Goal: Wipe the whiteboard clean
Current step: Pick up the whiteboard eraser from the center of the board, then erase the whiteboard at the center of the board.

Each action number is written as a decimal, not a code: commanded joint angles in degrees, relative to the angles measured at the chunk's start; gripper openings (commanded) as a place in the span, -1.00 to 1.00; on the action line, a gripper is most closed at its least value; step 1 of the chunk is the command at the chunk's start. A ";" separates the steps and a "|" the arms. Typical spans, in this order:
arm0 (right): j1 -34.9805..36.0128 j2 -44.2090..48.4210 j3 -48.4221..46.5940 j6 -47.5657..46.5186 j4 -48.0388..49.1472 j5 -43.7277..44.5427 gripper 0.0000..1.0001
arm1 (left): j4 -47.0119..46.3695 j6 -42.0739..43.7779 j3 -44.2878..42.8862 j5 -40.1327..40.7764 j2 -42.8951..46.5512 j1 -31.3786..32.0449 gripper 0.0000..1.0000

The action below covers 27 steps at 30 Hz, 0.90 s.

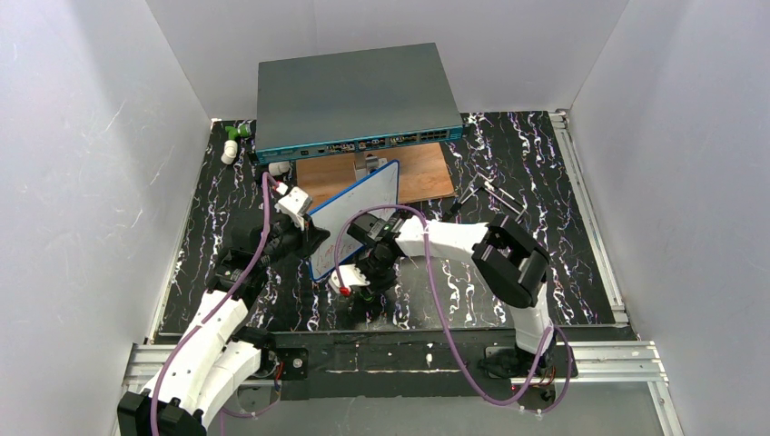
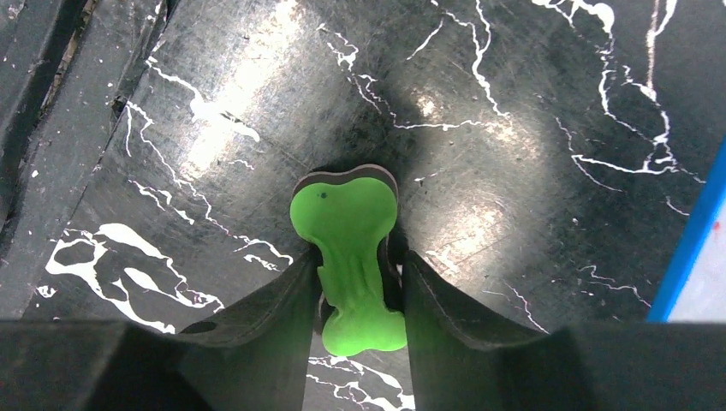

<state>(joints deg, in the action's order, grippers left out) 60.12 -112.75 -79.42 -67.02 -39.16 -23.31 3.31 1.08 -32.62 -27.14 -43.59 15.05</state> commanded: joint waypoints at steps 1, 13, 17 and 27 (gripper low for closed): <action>0.26 -0.44 -1.55 -1.35 -2.13 -1.29 -0.09 | 0.97 1.22 0.10 1.47 -0.08 -0.55 -1.00; -0.87 7.43 4.00 5.36 -3.65 -5.16 -0.97 | -0.55 -2.56 1.35 -2.60 1.74 -0.56 -1.00; -2.83 19.08 12.03 9.87 -4.27 -9.15 -0.97 | -1.42 -8.21 1.87 -6.68 2.30 -0.60 -1.00; -20.02 43.50 23.02 15.30 -7.73 -18.92 -0.97 | -5.06 -27.82 5.17 -10.96 4.33 -0.27 -1.00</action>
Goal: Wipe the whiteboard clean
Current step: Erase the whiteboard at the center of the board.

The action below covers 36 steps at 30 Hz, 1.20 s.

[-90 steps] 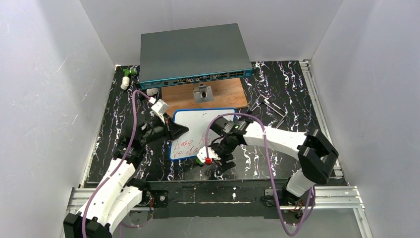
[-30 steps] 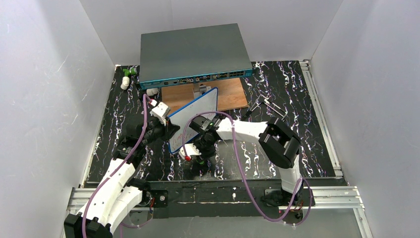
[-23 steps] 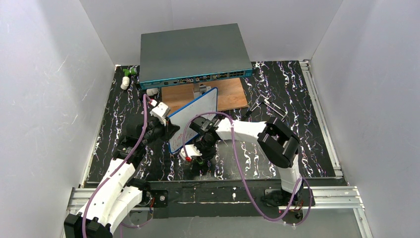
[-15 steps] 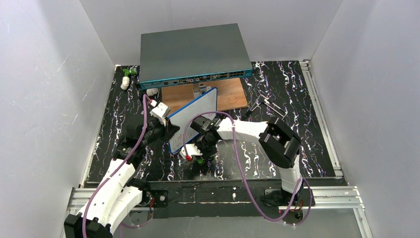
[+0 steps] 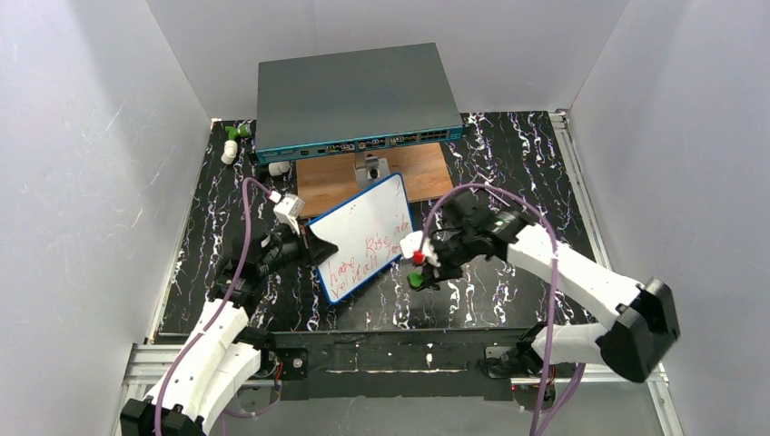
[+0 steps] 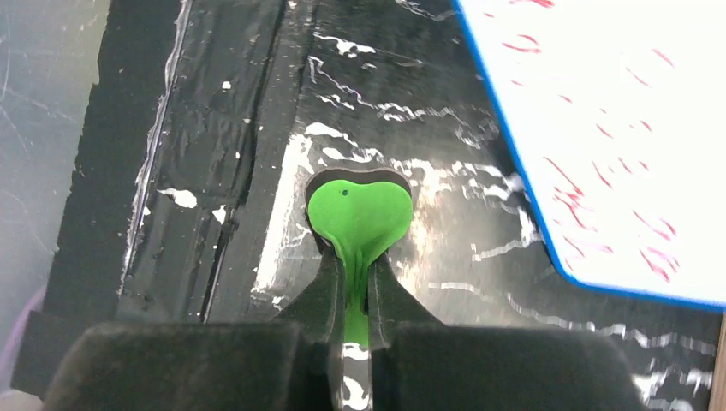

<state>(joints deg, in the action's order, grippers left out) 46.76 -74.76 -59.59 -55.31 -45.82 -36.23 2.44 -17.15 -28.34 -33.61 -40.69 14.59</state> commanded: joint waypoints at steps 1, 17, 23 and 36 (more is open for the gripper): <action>-8.75 6.85 3.81 4.48 -0.38 -6.98 -0.97 | -4.14 -10.66 1.18 -4.37 1.52 0.56 -1.00; -23.34 14.80 14.67 22.71 17.83 -6.67 -0.97 | -9.34 -15.34 5.28 10.70 -1.17 17.16 -1.00; -23.30 13.57 15.93 27.34 22.65 -7.04 -0.97 | -10.52 -16.60 7.28 11.56 -1.45 18.53 -1.00; -20.40 8.75 15.09 30.34 27.37 -6.15 -0.97 | -10.44 -16.66 8.23 13.50 -2.19 20.87 -1.00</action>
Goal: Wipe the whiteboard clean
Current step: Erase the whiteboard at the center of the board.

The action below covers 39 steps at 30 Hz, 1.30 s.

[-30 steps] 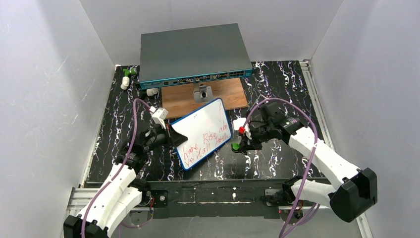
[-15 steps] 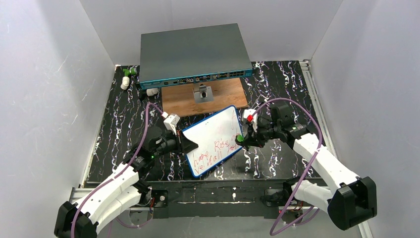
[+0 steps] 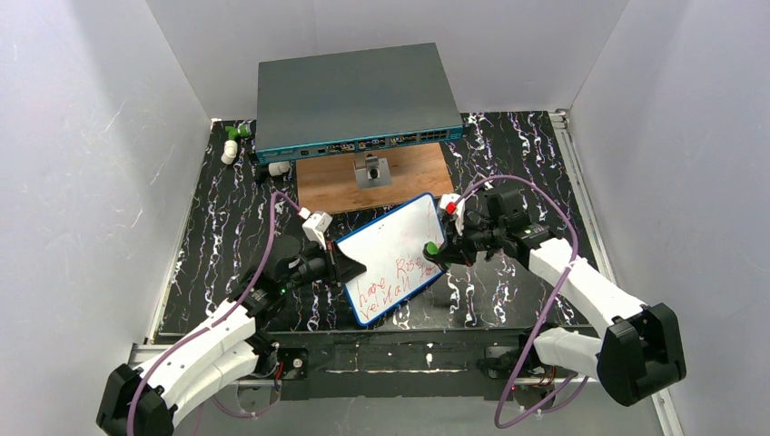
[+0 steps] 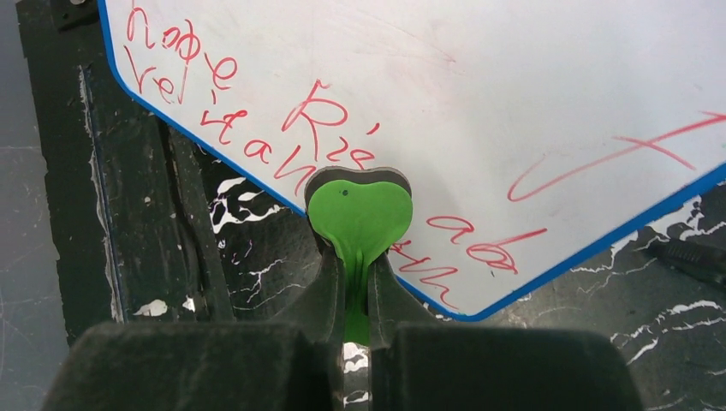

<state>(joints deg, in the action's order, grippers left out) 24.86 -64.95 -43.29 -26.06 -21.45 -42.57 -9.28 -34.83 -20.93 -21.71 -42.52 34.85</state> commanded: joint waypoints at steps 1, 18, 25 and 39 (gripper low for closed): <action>1.83 -1.63 -1.78 1.10 2.93 0.64 -0.97 | 1.28 0.95 0.81 1.78 -0.31 0.72 -1.00; 4.76 -5.21 -4.03 3.99 5.12 3.54 -0.97 | -1.33 -0.50 2.04 3.08 -1.53 2.15 -1.00; 4.77 -5.87 -3.34 8.08 8.64 4.94 -0.97 | -1.68 -0.41 2.46 3.51 -1.90 2.59 -1.00; 4.76 -7.90 -2.66 15.60 15.29 7.26 -0.97 | -2.71 -0.42 2.56 3.59 -3.29 2.94 -1.00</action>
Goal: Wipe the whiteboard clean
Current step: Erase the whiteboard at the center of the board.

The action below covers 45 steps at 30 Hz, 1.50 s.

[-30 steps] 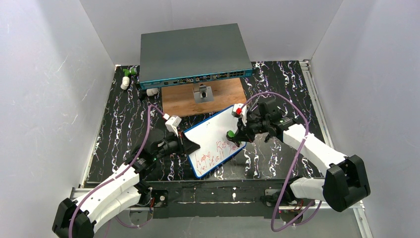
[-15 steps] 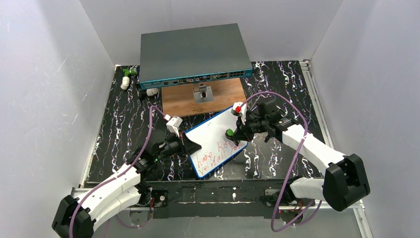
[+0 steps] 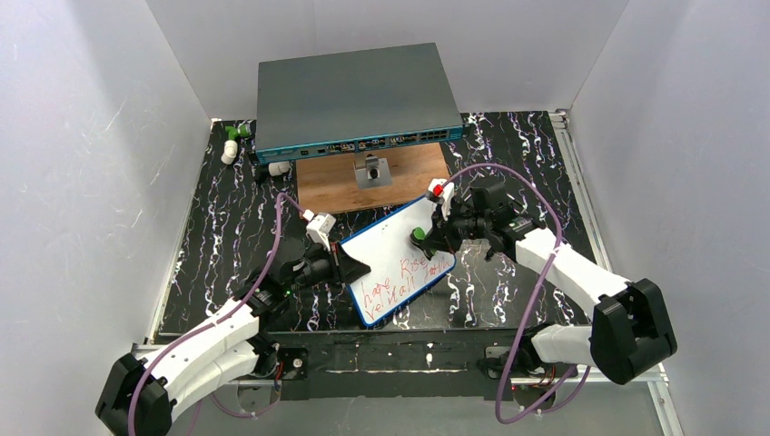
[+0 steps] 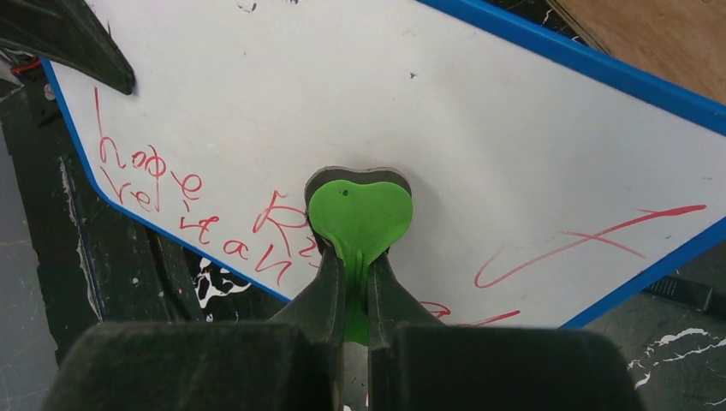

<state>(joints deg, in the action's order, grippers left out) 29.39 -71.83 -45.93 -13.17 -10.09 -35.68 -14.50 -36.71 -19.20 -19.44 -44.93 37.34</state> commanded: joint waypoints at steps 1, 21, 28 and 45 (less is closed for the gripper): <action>0.23 -1.52 -0.25 3.64 4.38 0.77 -0.97 | 2.45 1.50 0.83 1.30 -1.08 0.43 -1.00; 0.50 -7.83 -3.69 12.72 7.41 11.42 -0.97 | 2.92 0.76 0.53 2.01 -1.25 0.63 -1.00; 0.29 -6.72 -1.98 15.78 11.30 27.95 -0.97 | 3.78 0.30 1.40 3.18 -0.11 0.70 -1.00; 4.16 -9.65 -3.87 18.36 15.93 32.82 -0.97 | 1.54 1.95 1.68 -0.98 -2.40 0.67 -1.00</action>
<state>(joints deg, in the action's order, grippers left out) 35.05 -79.99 -47.77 3.27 1.58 -10.15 -15.84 -41.06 -19.07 -16.62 -46.68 37.15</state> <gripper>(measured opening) 0.075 0.032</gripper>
